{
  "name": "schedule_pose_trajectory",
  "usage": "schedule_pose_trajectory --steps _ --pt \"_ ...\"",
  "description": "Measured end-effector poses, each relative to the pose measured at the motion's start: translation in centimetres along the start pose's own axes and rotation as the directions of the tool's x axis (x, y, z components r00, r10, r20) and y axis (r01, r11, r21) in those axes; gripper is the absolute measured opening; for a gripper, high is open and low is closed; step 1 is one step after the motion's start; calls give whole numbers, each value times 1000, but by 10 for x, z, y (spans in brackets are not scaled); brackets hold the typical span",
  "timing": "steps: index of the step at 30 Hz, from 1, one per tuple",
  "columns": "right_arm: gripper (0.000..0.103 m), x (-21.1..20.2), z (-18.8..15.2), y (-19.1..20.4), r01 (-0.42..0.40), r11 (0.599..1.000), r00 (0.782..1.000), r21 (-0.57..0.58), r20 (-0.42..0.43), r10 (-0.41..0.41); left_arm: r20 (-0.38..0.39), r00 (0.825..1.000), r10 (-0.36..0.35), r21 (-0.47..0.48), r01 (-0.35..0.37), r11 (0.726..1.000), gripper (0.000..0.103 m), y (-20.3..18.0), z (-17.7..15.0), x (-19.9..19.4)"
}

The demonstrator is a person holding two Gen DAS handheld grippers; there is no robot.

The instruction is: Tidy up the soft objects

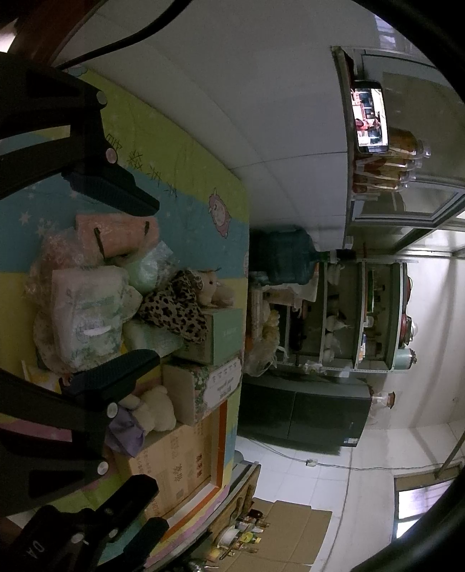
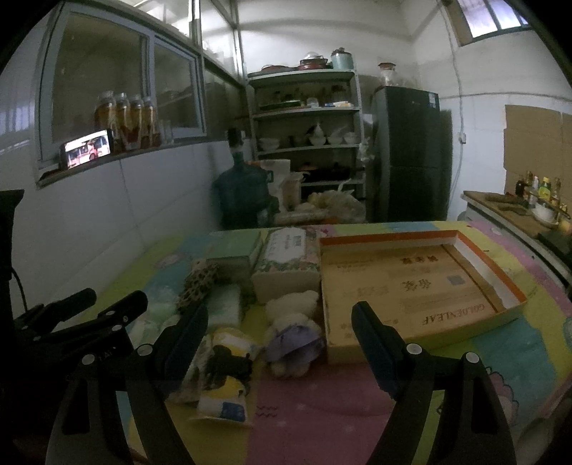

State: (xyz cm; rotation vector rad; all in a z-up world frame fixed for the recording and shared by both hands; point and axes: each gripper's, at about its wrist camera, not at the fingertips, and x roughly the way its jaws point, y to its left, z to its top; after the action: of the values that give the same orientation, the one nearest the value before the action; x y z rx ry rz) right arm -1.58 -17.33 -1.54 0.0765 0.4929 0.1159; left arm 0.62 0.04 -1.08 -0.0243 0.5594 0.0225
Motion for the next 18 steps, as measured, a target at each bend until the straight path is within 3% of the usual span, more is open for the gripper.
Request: schedule_pose_trajectory --steps 18 --pt "84 0 0 -2 -8 1000 1000 -1 -8 8 -2 1000 0 1 0 1000 77 0 0 1"
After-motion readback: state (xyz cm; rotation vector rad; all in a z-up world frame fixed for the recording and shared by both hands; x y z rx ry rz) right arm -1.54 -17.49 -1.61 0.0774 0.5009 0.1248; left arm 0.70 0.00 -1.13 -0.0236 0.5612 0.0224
